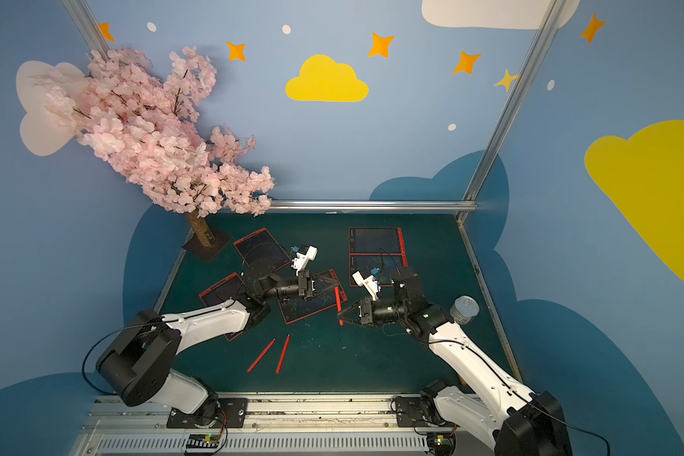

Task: Place the stylus back onto the writing tablet
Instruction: Pick up the stylus from the center of the board.

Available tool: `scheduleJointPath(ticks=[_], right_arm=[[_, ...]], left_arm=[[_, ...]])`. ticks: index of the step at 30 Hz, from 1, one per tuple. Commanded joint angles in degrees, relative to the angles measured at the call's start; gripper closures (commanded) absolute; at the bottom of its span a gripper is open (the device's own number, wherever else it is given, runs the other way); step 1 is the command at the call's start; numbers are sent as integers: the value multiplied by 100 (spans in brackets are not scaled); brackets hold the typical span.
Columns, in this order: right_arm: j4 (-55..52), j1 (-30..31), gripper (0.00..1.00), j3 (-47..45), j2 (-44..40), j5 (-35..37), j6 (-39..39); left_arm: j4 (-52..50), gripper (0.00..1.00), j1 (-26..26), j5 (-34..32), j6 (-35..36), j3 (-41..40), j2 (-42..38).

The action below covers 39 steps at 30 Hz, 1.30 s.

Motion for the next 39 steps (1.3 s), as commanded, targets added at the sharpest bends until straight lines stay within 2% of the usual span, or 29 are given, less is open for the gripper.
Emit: scheduleJointPath(ticks=[1,3,5,7,13,17,19,22,28,33,39], right_arm=[[-36,18,97,77,4,113,38],[-67,45,99,113,-26,138,54],[-245,86,100,189,-36,228,-28],[-441,127,100,264,-27,335,-125],[-851,281,100,385,40,1038,-408],[-1377,547,100,633,179,1905,-678],[-1579,734,100,764,271,2363,-783],[-1829,992,100,950,435,3047,-866],[-1943,1275,100,1143,716,3685,-777],[-2035,1366,100,1200,921,3892,-595],[-1876,1408,100,1078,979,3941,-410]], left_arm=[[-308,89,5,-8,106,48,-73],[-760,79,5,-82,146,151,-168],[-1396,63,5,-187,321,260,-348],[-2071,52,9,-329,607,375,-573],[-4567,29,54,-1037,1680,819,-1350],[-6080,13,60,-1685,2167,1130,-1703],[-6756,9,36,-1961,2327,1327,-1788],[-7293,9,-47,-2294,2251,1441,-1879],[-7295,24,-452,-2793,1984,1453,-1780],[-6795,35,-662,-2734,1987,1419,-1474],[-6176,40,-789,-2662,1731,1401,-1051]])
